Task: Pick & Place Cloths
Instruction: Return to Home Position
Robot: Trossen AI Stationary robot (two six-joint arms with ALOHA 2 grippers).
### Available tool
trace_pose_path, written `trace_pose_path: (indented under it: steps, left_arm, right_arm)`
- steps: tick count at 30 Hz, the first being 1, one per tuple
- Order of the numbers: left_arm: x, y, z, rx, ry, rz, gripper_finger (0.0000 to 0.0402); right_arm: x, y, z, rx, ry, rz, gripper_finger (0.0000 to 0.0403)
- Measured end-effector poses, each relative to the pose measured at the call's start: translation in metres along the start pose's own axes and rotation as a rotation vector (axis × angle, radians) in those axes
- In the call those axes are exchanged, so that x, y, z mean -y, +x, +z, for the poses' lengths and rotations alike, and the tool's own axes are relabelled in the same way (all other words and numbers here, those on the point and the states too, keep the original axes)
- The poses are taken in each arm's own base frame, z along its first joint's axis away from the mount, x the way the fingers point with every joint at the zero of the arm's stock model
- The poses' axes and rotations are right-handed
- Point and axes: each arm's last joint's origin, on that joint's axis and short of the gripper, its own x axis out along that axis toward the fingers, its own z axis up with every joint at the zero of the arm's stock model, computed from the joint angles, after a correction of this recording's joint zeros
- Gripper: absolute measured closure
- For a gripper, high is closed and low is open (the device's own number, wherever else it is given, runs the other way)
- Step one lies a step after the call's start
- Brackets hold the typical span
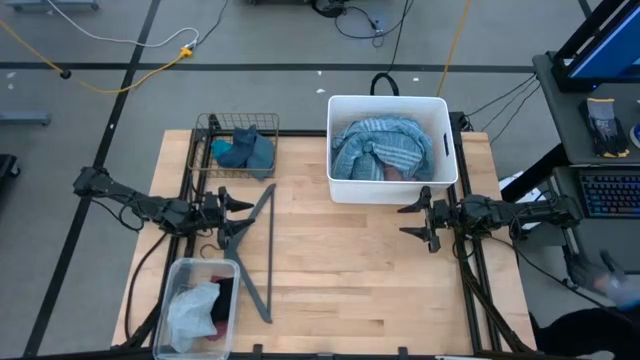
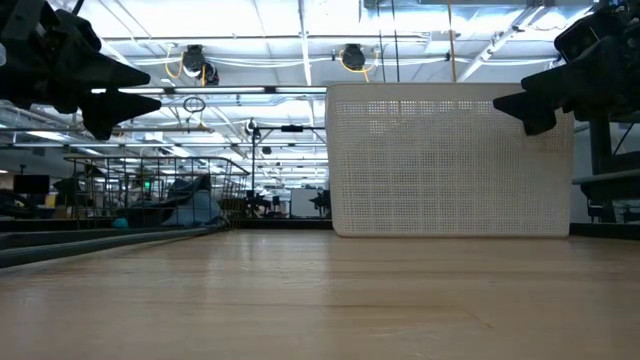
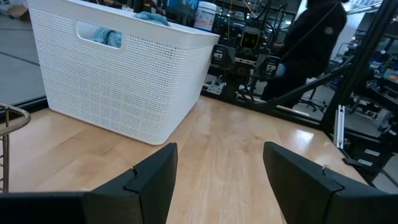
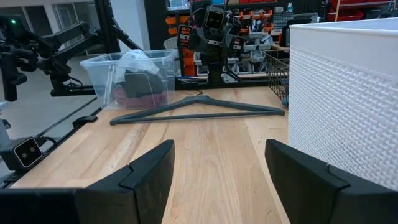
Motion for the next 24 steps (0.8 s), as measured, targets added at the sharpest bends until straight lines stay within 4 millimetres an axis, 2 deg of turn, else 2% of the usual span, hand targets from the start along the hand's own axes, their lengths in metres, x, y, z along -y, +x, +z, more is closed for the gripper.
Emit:
trace_pose_path:
  steps: [24]
  left_arm:
    - [0.0000,0.0000,0.0000,0.000,0.000,0.000,0.0158]
  right_arm:
    - [0.0000,0.0000,0.0000,0.000,0.000,0.000,0.0157]
